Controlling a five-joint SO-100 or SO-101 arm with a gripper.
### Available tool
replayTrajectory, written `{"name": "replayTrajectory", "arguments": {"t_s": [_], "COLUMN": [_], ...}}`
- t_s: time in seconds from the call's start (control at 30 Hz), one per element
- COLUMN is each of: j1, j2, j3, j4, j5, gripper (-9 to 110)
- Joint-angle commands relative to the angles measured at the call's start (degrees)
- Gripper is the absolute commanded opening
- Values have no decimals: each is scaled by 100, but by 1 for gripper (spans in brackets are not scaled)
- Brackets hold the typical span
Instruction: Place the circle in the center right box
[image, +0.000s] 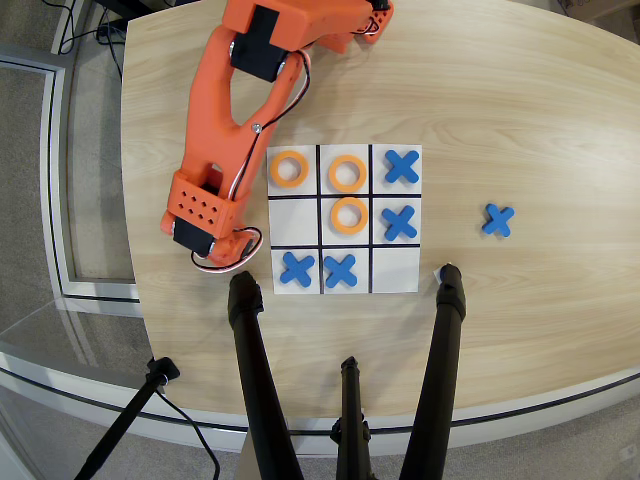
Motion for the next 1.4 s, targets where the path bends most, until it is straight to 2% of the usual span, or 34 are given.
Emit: {"name": "replayTrajectory", "arguments": {"t_s": [0.0,0.4,0.8,0.93,1.07,1.37], "j1": [-70,-264,-1811,-1960,-1767,-1556], "j2": [413,2839,6601,6768,6425,5221], "j3": [44,835,4148,5080,5915,5862], "j4": [-70,62,9,-466,-1608,-2549], "j5": [123,299,167,123,-97,-229], "gripper": [0,0,0,0,0,0]}}
